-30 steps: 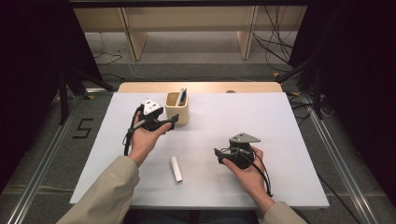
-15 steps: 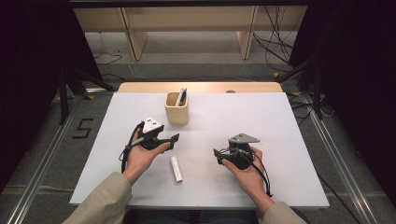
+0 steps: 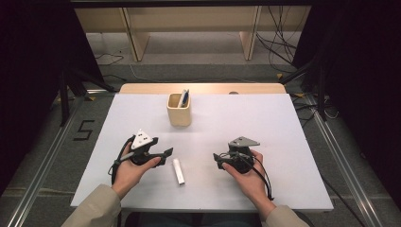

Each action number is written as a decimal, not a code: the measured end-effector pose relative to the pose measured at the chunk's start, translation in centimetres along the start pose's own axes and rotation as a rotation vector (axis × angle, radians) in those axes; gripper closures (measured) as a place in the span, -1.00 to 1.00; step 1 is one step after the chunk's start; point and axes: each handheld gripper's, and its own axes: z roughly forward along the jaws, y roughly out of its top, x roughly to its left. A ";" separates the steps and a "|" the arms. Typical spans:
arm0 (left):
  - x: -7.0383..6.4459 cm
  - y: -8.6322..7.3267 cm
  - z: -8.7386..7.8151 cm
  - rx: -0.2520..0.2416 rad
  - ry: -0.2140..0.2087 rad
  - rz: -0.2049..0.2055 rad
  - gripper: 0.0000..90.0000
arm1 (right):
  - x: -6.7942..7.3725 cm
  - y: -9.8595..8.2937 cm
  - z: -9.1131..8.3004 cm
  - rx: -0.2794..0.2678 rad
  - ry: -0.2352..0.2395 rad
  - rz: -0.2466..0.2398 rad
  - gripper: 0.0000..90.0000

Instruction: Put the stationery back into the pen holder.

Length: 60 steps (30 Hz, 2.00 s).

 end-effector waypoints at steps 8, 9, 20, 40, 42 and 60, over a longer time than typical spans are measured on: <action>0.5 -1.5 -1.4 0.007 0.019 0.005 -0.47 | 0.3 0.0 0.1 0.012 0.017 -0.005 -0.36; 0.6 -1.6 -1.5 0.010 0.020 0.006 -0.48 | 0.4 -0.1 0.1 0.013 0.020 -0.004 -0.37; 1.7 -2.3 -2.0 0.021 0.073 -0.013 -0.48 | 1.1 -0.1 0.3 0.027 0.050 -0.022 -0.38; 1.9 -2.6 -1.8 0.024 0.078 -0.018 -0.46 | 4.5 -0.7 0.3 0.033 0.132 -0.065 0.20; 1.8 -2.6 -1.8 0.027 0.076 -0.017 -0.46 | 4.9 -0.9 0.4 0.035 0.135 -0.076 0.40; -0.2 -3.5 -2.8 0.073 -0.028 0.017 0.21 | 5.4 -1.4 0.5 0.065 0.170 -0.099 1.00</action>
